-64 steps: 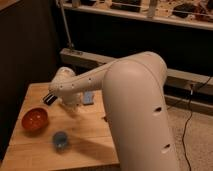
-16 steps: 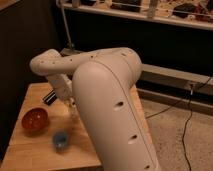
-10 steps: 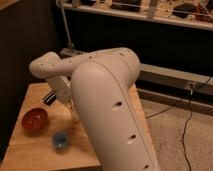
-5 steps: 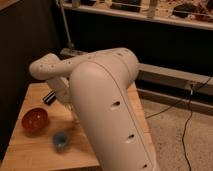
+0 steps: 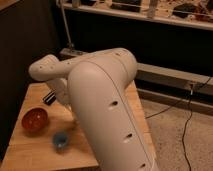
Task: Stand the bottle upright
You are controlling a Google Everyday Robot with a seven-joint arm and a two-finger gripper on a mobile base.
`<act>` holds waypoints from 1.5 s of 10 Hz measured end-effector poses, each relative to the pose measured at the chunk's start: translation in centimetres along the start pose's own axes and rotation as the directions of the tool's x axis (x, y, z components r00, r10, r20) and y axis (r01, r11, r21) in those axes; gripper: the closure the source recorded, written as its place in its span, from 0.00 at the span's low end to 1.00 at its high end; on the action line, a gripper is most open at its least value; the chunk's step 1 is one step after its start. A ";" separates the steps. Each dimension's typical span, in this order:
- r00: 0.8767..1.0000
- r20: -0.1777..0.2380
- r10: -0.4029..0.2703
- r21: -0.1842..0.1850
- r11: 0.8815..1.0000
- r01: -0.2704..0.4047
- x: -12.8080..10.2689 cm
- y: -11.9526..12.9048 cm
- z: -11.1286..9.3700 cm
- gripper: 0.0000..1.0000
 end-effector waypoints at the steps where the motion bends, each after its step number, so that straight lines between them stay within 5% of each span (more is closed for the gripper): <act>1: 1.000 0.000 0.000 0.000 1.000 0.000 0.0 0.0 0.0 0.79; 15: 1.000 -0.007 0.000 -0.009 1.000 0.000 -0.6 0.2 0.1 0.84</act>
